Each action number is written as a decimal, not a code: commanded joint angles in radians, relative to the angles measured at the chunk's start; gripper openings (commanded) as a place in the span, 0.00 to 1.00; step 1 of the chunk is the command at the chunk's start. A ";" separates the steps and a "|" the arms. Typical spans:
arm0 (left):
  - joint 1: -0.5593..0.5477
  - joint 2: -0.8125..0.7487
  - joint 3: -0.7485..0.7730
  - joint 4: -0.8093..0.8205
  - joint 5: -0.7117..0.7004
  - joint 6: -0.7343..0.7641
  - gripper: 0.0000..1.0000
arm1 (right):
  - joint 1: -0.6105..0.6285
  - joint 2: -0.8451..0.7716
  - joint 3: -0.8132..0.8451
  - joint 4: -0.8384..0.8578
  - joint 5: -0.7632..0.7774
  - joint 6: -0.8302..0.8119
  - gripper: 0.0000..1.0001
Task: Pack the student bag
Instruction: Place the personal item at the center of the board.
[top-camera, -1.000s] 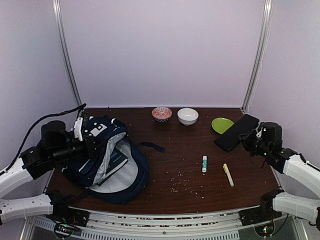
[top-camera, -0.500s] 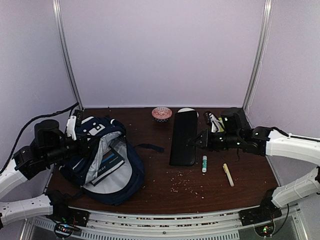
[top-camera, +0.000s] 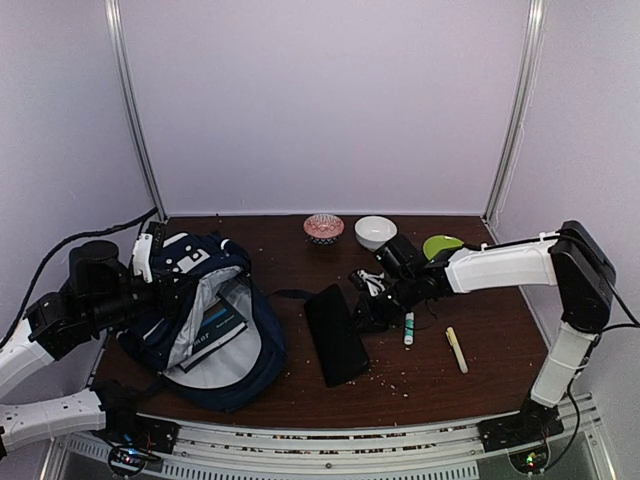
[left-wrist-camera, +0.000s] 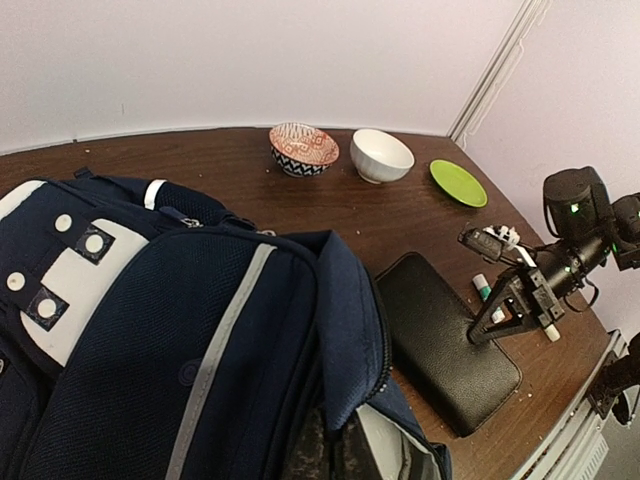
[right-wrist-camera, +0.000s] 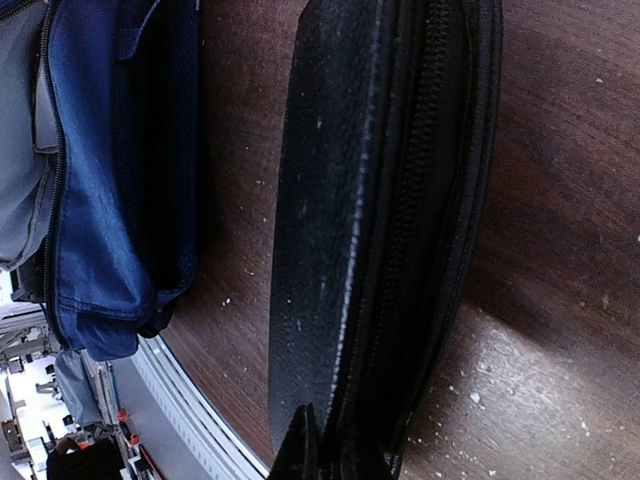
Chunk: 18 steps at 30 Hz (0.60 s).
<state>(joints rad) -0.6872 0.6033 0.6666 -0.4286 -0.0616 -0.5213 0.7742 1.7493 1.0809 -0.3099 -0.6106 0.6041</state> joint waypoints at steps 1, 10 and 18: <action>0.014 -0.005 -0.003 0.067 -0.023 0.003 0.00 | -0.017 0.064 0.041 -0.027 0.022 -0.043 0.01; 0.014 -0.001 -0.030 0.087 -0.009 -0.014 0.00 | -0.024 -0.051 -0.066 0.047 0.189 0.090 0.56; 0.014 0.014 -0.043 0.113 -0.007 -0.023 0.00 | 0.040 -0.293 -0.432 0.370 0.359 0.464 0.56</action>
<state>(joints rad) -0.6872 0.6113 0.6357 -0.3992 -0.0326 -0.5343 0.7712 1.5471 0.7925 -0.1387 -0.3832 0.8299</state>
